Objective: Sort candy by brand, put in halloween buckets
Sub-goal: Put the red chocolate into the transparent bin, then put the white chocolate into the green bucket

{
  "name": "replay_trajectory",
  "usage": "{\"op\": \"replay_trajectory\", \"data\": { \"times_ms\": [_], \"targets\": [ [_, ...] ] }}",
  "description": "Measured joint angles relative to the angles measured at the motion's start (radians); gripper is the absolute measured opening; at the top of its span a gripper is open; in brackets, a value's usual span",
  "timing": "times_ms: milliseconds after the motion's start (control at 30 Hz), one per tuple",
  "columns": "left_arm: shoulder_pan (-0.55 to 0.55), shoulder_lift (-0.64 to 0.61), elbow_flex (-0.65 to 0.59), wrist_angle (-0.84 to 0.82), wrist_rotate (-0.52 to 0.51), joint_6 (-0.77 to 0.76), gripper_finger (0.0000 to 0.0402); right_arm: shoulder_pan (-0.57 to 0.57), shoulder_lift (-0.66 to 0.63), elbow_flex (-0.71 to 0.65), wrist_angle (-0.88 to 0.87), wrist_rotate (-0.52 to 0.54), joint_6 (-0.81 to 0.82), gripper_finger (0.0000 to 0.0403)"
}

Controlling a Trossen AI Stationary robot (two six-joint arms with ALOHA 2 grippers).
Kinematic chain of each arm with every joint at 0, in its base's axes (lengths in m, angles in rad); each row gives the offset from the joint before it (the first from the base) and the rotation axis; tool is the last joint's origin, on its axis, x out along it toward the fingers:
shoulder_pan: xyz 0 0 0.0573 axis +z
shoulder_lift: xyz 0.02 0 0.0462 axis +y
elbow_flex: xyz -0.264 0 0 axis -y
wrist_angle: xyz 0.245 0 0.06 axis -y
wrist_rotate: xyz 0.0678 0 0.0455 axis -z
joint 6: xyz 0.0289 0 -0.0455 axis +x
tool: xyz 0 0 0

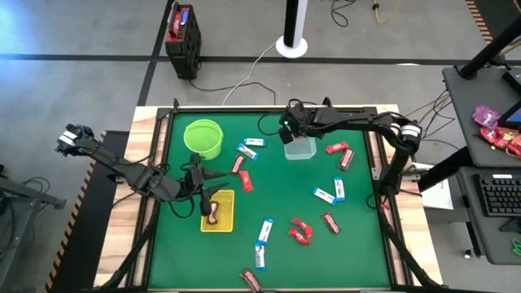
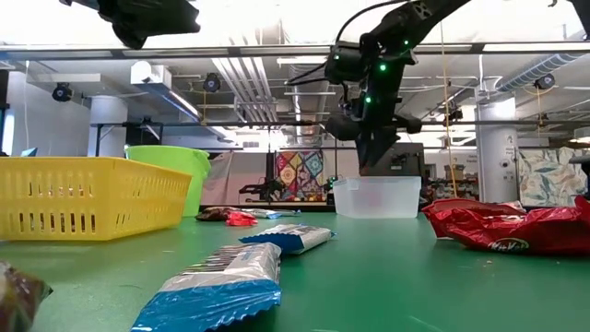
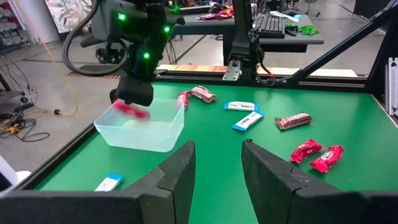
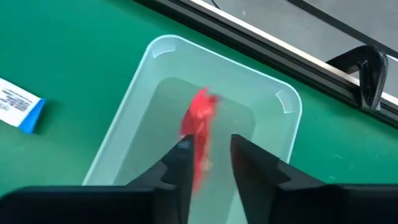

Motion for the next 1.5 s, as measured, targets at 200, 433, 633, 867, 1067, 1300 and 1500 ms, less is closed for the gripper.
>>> {"op": "replay_trajectory", "data": {
  "times_ms": [200,433,633,867,1067,1300,1500],
  "targets": [
    [-0.004,0.0,0.0,0.0,0.0,-0.023,0.0116,0.009,-0.028,0.0,-0.008,-0.016,-0.05,0.0155],
    [-0.014,-0.001,0.0,-0.001,0.017,-0.023,0.0116,0.147,-0.173,-0.015,-0.133,-0.298,-0.27,0.0175],
    [-0.014,0.0,0.0,0.0,0.034,-0.021,0.0116,0.367,-0.262,-0.103,-0.247,-0.437,-0.214,0.0173],
    [-0.014,0.0,0.0,0.003,0.034,-0.02,0.0116,0.523,-0.283,-0.293,-0.257,-0.406,-0.018,0.018],
    [-0.014,0.0,0.0,0.004,0.034,-0.015,0.0116,0.533,-0.273,-0.423,-0.18,-0.398,0.075,0.0188],
    [-0.014,0.0,0.0,0.008,0.034,-0.013,0.0116,0.533,-0.271,-0.516,-0.042,-0.418,0.099,0.0189],
    [-0.014,0.0,0.0,0.009,0.034,0.007,0.0116,0.533,-0.267,-0.543,-0.007,-0.417,0.097,0.0187]
  ]
}}
